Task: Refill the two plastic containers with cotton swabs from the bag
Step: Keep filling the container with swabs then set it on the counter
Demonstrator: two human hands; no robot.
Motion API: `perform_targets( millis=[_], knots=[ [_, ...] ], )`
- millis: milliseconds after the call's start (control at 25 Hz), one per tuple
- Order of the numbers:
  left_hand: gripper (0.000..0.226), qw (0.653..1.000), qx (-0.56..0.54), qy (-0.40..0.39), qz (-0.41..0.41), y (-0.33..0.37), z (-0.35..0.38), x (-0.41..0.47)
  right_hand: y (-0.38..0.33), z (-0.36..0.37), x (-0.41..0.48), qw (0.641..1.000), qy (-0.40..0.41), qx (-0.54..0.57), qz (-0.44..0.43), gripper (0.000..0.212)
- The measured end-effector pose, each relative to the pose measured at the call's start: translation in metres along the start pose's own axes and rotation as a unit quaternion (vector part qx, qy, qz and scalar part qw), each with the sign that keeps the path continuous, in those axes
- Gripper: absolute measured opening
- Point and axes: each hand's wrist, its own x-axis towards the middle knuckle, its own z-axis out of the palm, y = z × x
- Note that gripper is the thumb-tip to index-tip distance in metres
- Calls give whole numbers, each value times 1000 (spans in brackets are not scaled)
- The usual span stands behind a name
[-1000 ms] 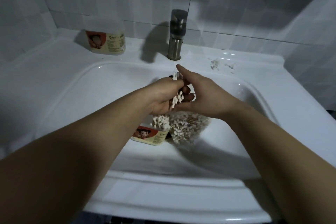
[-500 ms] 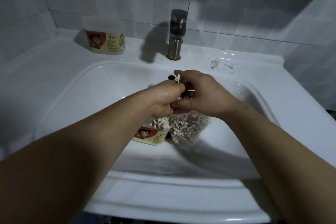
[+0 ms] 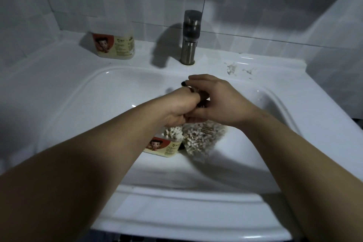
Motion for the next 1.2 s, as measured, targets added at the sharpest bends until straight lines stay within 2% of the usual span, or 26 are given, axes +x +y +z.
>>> perform_targets(
  millis=[80,240,400,480,560,600,720,880,960,1120,1200],
  knots=[
    [24,1000,-1,8,0,-1,-2,1,-1,-1,0,1000,-24,3,1,92],
    [18,999,-30,-7,-20,1,-3,0,-4,-3,0,1000,-15,-6,3,89],
    [16,997,-63,10,-45,1,-7,6,-3,-10,-6,995,-8,75,59,95],
    [16,995,-70,46,-57,1,-12,10,3,-12,-9,991,21,95,97,69],
    [22,993,-49,90,-56,0,-17,14,9,-17,-7,988,55,40,136,31],
    [23,992,-44,105,-51,0,-20,15,11,-20,-6,986,49,5,158,24],
    [19,992,-43,117,-37,-1,-21,15,10,-20,-7,979,-50,-38,196,25],
    [21,994,-30,107,-24,-1,-19,15,9,-13,-9,958,-189,-97,195,43],
    [22,994,-26,100,-19,-2,-18,16,10,-12,-10,952,-217,-95,196,47],
    [24,996,-15,91,-13,-3,-18,16,8,-12,-10,951,-228,-84,191,21],
    [26,996,-5,88,-15,-4,-17,16,7,-10,-9,947,-245,-87,190,20]
  ],
)
